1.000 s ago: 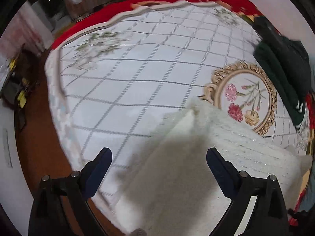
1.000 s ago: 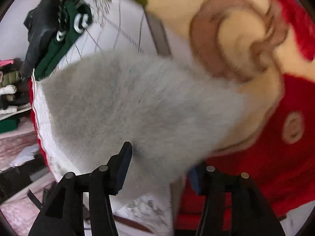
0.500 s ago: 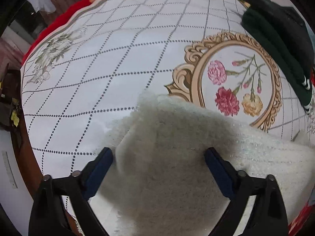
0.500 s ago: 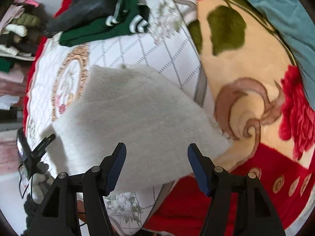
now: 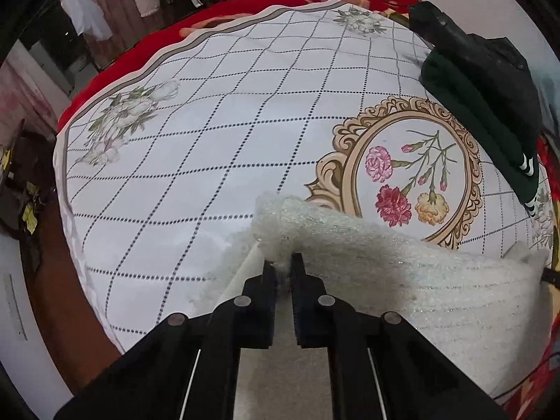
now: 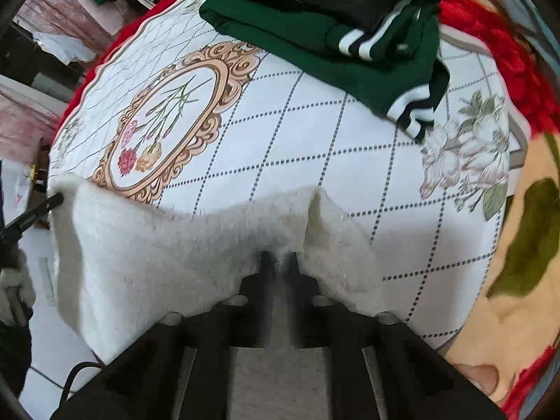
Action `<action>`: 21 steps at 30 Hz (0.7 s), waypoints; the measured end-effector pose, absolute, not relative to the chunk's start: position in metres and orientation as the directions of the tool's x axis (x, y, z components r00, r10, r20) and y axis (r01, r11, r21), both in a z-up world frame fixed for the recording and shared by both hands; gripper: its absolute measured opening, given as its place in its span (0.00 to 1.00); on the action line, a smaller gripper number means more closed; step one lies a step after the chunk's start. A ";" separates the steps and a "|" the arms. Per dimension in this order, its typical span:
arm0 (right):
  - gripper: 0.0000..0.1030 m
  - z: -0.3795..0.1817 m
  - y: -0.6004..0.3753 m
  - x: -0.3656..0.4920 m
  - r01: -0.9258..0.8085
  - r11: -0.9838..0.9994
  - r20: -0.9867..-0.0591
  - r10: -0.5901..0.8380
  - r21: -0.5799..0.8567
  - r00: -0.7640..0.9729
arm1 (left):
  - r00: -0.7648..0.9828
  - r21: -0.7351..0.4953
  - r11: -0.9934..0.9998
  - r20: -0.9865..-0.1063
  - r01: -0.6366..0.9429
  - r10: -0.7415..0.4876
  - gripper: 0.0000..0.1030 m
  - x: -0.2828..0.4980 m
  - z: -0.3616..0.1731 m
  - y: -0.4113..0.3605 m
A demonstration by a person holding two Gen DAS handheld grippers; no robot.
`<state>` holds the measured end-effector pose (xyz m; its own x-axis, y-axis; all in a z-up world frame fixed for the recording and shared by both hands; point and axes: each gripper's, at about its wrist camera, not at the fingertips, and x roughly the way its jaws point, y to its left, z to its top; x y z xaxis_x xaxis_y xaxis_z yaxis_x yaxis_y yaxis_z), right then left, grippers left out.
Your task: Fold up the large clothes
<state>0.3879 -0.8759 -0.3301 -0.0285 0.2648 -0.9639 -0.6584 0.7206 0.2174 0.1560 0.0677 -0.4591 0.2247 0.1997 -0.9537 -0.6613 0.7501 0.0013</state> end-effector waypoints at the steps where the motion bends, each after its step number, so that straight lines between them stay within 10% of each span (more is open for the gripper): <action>1: 0.04 -0.325 -0.874 0.388 -0.657 0.721 -0.960 0.279 0.221 -0.016 | 0.220 0.006 0.749 -0.954 -0.663 0.203 0.05 0.157 -0.460 0.068; 16: 0.14 -0.310 -0.865 0.416 -0.521 0.771 -0.918 0.392 0.366 -0.064 | 0.150 0.028 0.719 -0.972 -0.694 0.182 0.05 0.136 -0.485 0.071; 20: 0.87 -0.304 -0.867 0.422 -0.533 0.724 -0.878 0.473 0.437 -0.077 | 0.154 0.025 0.709 -0.970 -0.705 0.187 0.05 0.130 -0.481 0.070; 21: 0.88 -0.312 -0.863 0.422 -0.538 0.710 -0.876 0.468 0.454 -0.121 | 0.151 0.024 0.705 -0.971 -0.709 0.185 0.05 0.128 -0.483 0.069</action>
